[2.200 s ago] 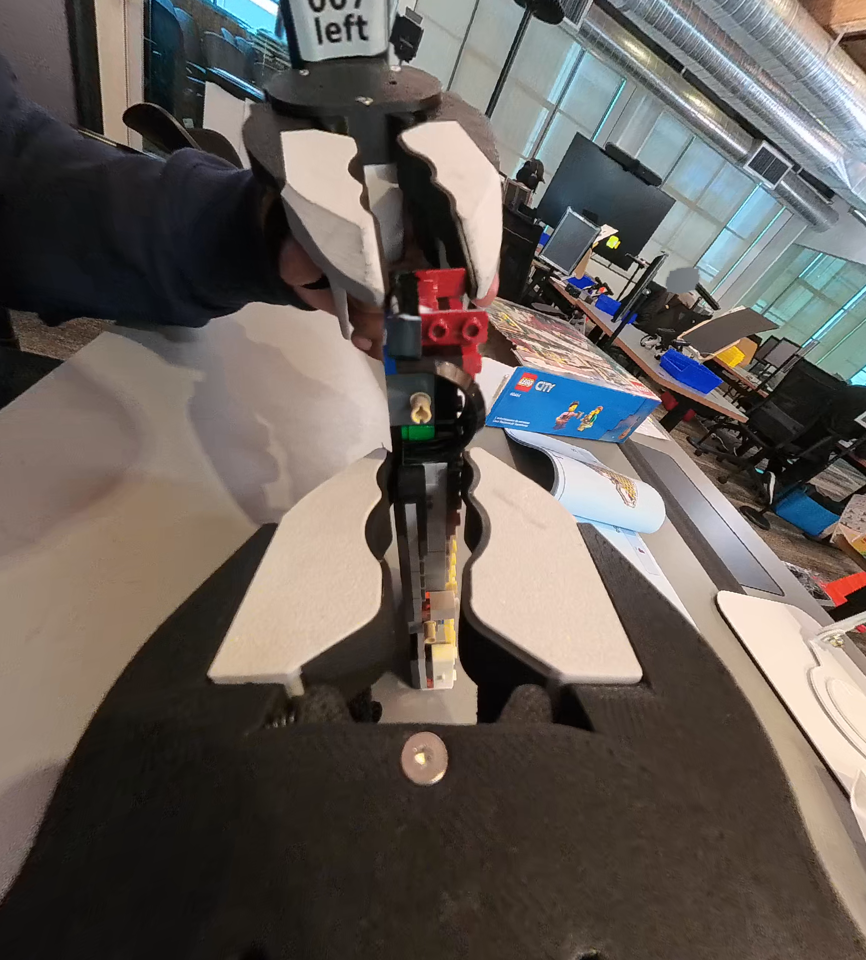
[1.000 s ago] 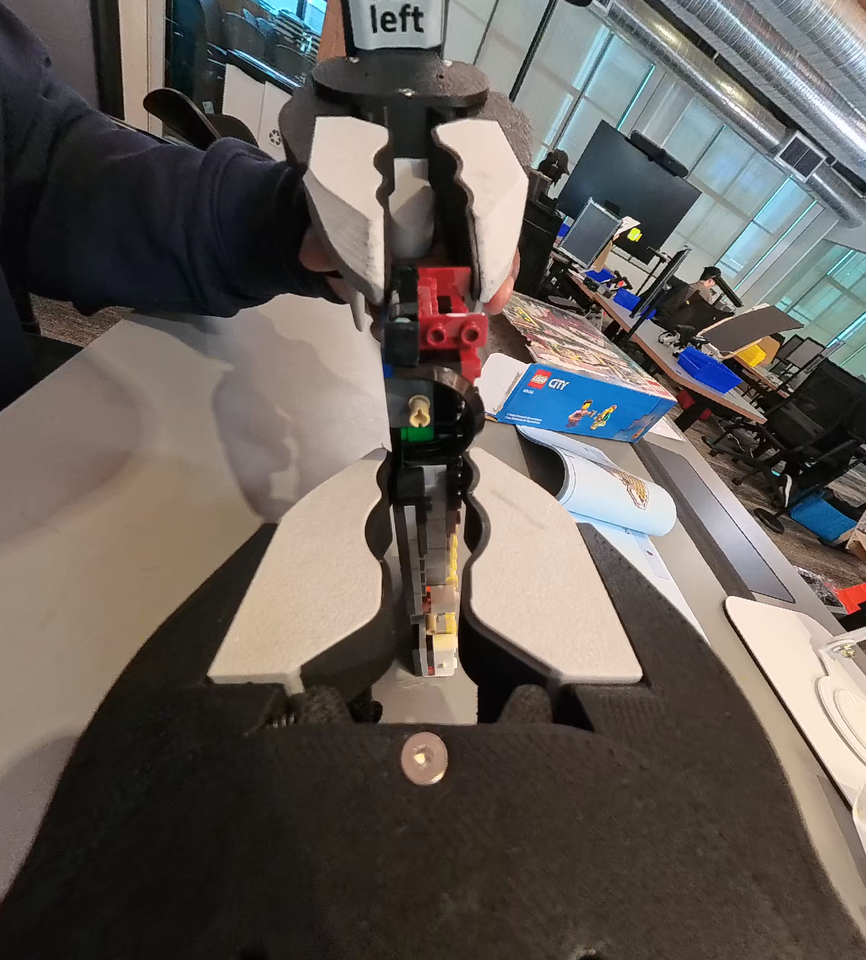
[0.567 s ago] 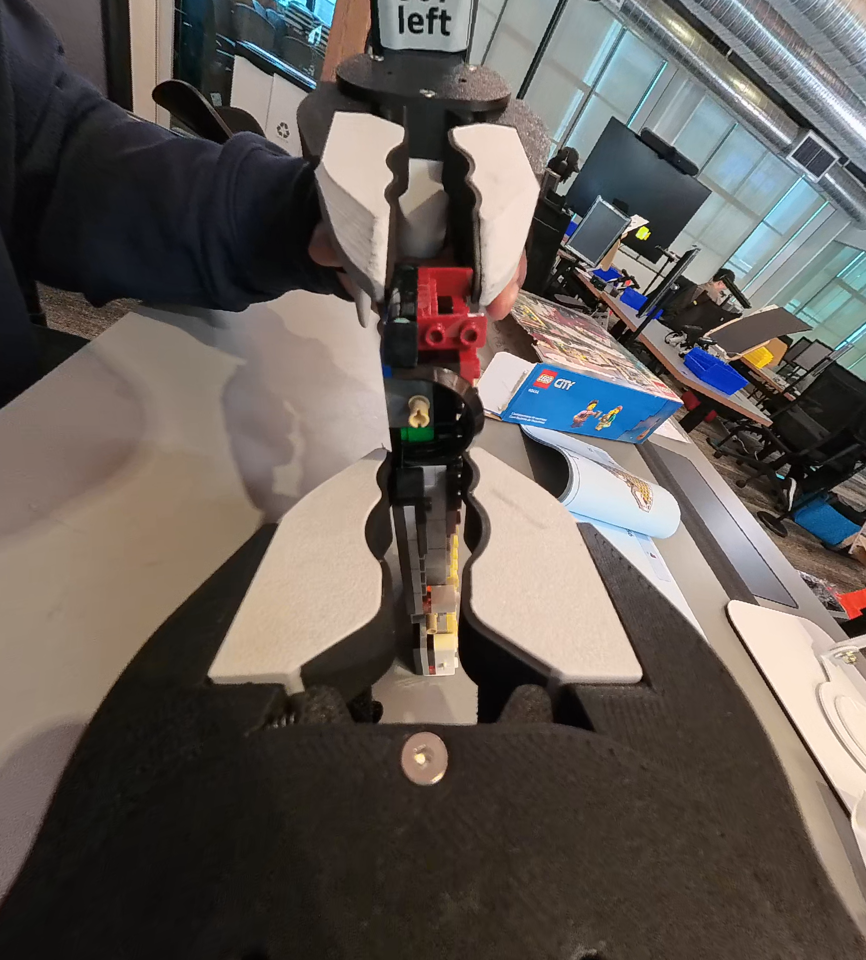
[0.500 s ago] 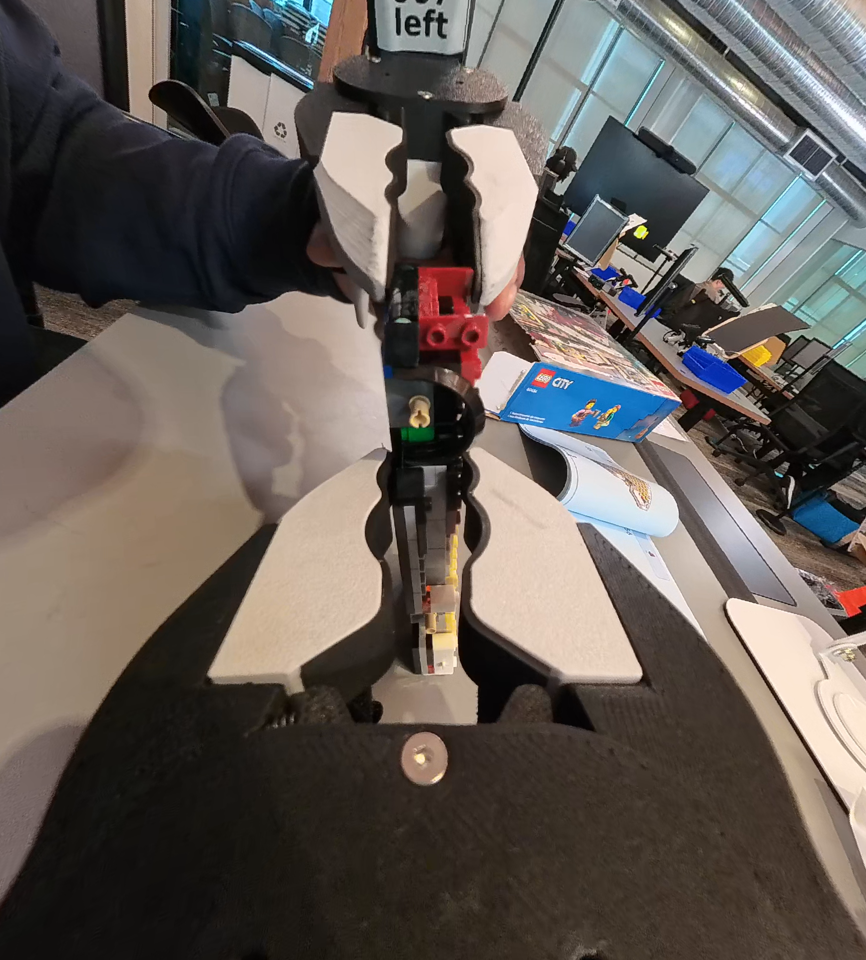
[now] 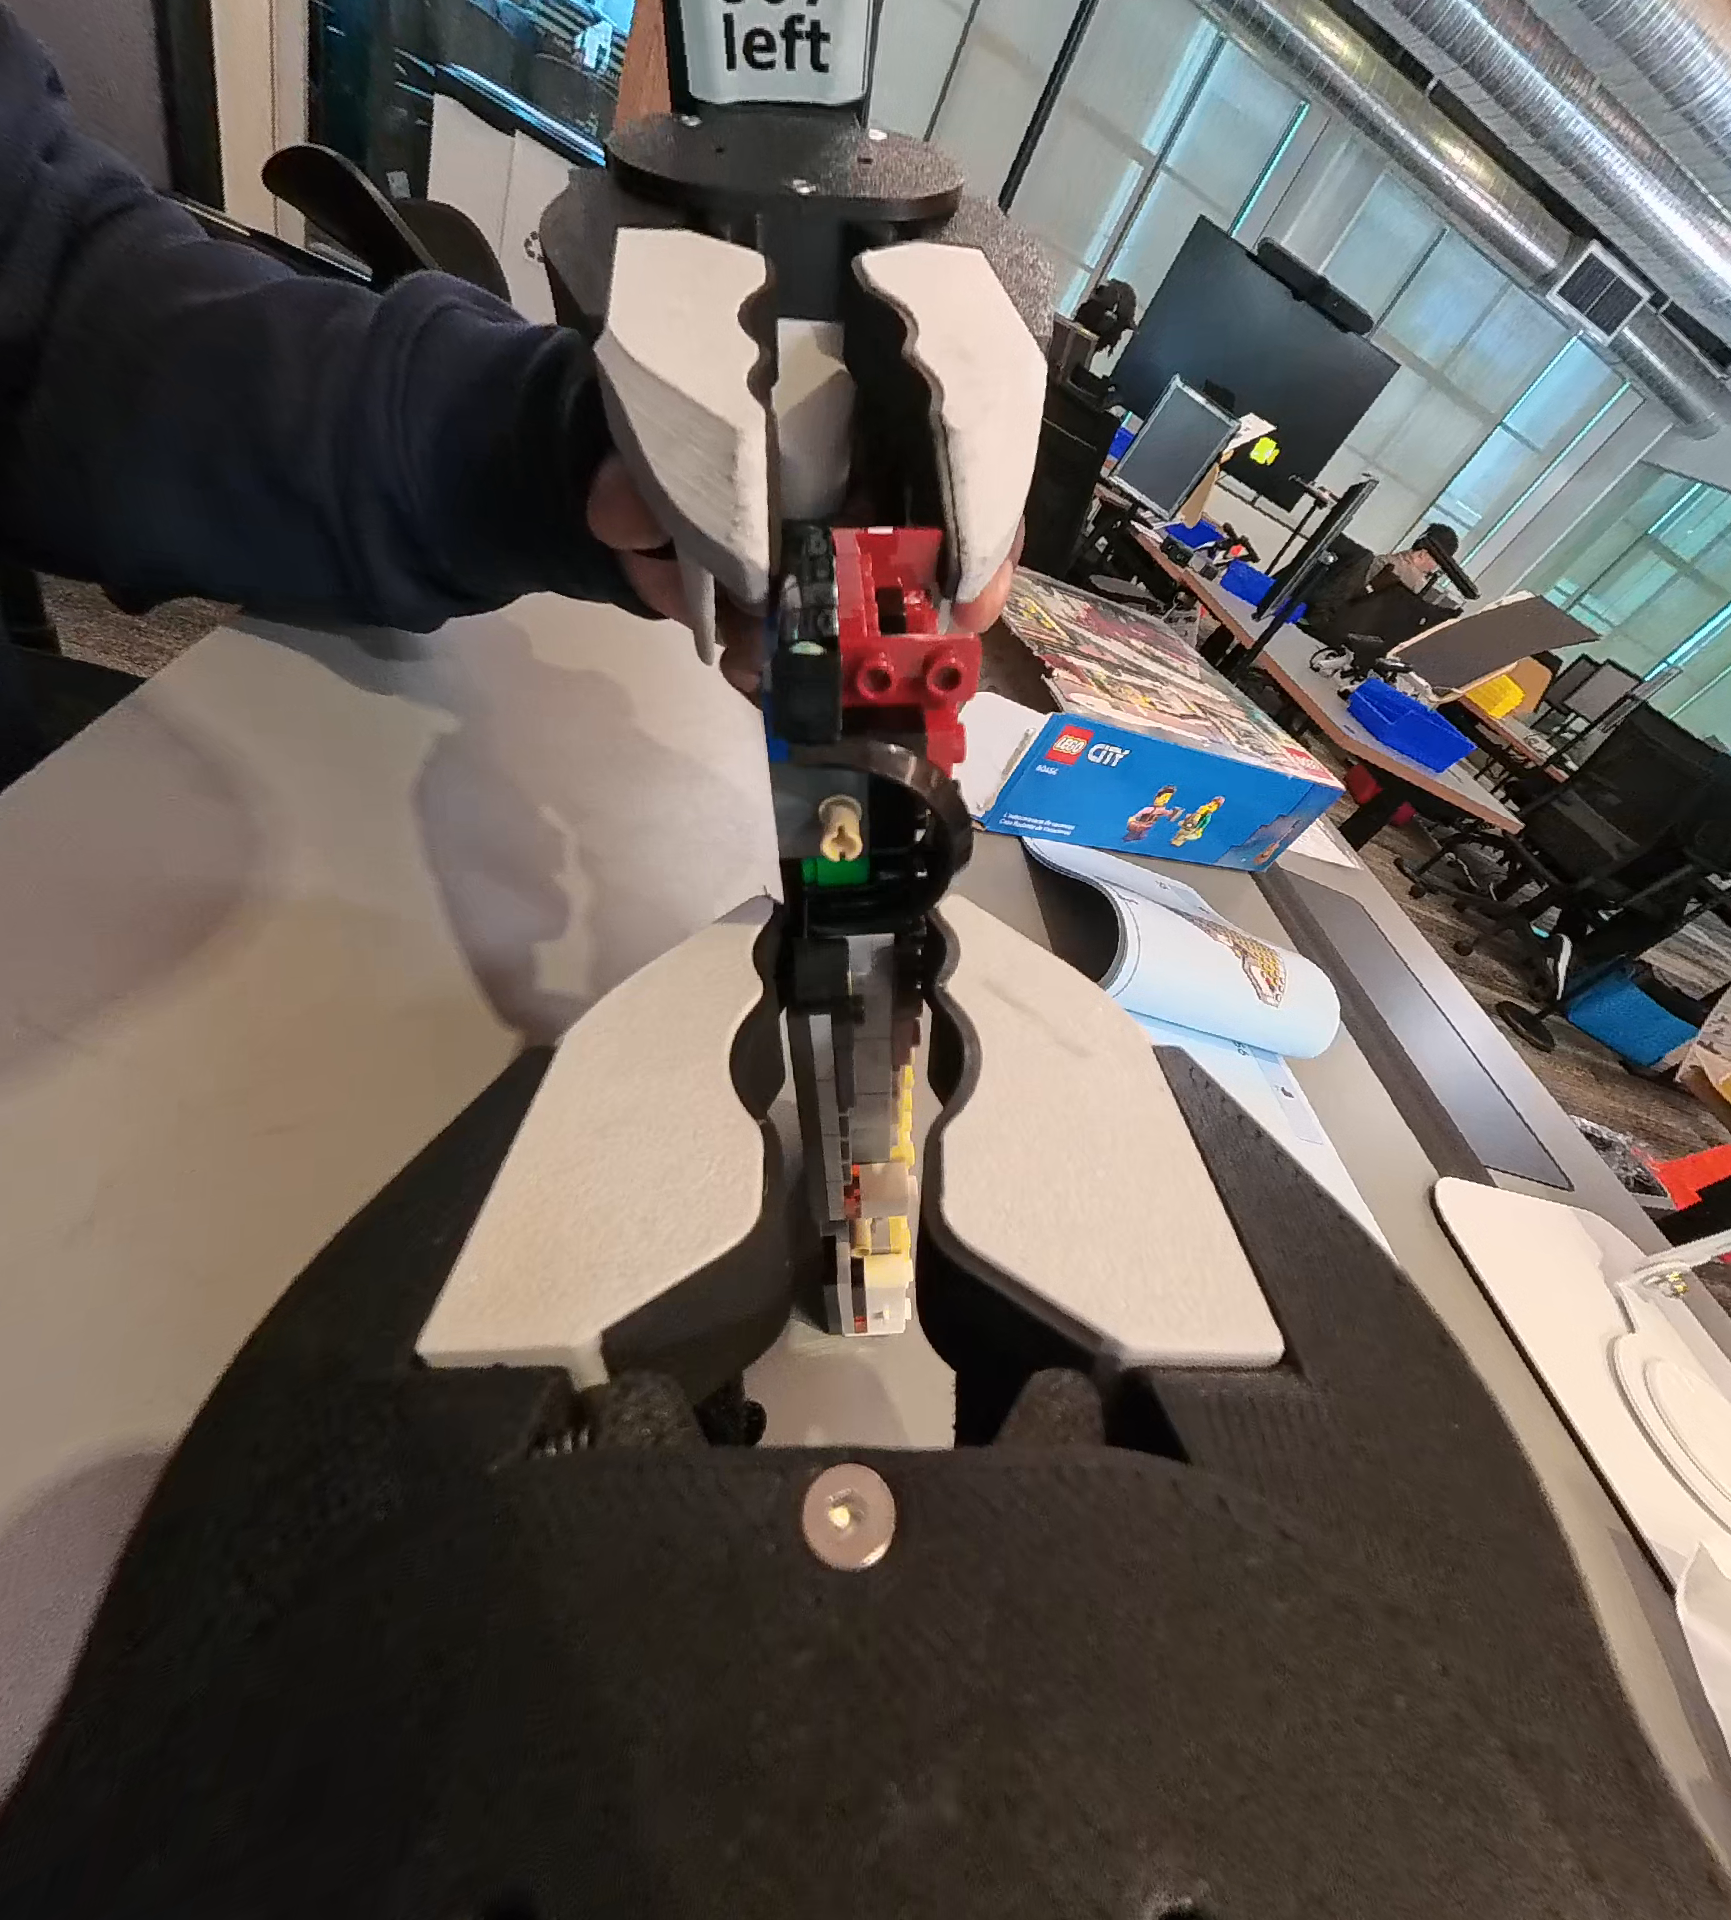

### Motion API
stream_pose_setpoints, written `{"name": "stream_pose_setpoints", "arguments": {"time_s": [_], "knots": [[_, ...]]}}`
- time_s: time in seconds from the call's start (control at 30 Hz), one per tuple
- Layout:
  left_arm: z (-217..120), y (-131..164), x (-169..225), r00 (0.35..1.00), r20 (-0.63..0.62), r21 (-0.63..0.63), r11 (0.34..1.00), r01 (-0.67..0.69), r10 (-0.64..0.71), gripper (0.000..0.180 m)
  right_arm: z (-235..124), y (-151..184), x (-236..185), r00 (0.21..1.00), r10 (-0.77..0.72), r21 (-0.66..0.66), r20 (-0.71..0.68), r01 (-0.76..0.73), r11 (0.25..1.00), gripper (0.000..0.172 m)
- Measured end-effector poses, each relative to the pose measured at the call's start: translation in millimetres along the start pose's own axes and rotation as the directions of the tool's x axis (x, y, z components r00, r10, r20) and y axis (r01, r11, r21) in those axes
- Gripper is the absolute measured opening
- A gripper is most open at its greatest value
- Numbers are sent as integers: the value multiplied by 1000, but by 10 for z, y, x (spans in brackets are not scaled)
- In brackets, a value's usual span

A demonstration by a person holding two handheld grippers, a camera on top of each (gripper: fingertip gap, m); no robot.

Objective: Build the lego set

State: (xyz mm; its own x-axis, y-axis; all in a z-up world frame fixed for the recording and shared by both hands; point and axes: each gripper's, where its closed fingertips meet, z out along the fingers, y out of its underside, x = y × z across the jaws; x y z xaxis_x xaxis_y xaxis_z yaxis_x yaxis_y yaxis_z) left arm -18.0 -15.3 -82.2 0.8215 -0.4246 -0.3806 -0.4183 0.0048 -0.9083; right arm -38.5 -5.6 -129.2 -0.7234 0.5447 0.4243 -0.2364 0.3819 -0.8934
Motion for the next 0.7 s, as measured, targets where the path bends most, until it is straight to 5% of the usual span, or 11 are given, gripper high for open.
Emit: {"name": "stream_pose_setpoints", "arguments": {"time_s": [0.7], "knots": [[-18, -6, 10, 998, 34, -8, 998, -58, 58, 25, -10, -17, -12, 1000, -1, 30, 0, 1, 1000, 23]]}}
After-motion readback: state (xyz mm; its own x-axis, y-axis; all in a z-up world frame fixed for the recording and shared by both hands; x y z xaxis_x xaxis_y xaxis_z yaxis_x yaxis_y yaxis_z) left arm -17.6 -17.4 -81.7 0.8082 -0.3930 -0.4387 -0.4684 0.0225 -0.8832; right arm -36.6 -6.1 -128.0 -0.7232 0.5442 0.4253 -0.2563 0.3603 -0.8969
